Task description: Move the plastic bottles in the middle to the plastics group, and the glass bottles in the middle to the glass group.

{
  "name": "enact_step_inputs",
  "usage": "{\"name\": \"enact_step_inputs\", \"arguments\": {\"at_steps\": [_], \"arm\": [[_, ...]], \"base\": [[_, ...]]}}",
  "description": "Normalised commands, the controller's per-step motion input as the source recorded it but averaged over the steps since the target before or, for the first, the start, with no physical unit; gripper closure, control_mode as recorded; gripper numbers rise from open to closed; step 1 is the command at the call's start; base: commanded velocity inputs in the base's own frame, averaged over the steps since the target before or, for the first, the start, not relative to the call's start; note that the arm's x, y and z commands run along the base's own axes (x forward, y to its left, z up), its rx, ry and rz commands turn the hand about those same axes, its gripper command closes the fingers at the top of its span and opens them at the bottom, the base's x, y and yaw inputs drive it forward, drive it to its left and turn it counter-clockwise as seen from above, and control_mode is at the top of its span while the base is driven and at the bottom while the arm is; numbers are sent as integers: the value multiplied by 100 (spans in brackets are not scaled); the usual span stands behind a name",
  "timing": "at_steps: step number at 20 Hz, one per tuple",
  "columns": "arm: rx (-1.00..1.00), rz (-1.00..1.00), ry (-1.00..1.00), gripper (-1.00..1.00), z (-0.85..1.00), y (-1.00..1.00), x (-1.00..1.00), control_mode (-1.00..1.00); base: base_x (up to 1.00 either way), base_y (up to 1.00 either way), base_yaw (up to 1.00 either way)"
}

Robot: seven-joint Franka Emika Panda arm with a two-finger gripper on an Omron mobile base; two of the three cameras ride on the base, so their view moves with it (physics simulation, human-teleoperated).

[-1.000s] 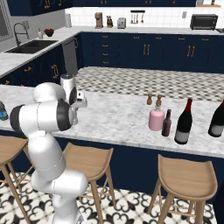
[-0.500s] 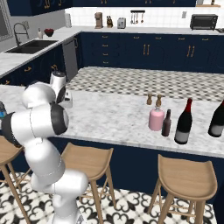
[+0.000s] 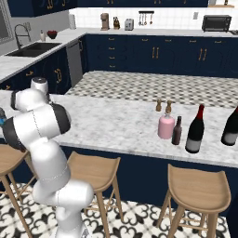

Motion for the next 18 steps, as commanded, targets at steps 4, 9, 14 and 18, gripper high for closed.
{"name": "enact_step_inputs", "arguments": {"at_steps": [4,9,14,18], "arm": [[0,0,0,100,4,94,25,-100],[-3,0,0,100,1,55,35,-100],[-9,0,-1,100,0,11,43,-100],[-13,0,-11,100,0,15,34,-100]], "base": [[0,0,0],[0,0,0],[0,0,0],[0,0,0]]}}
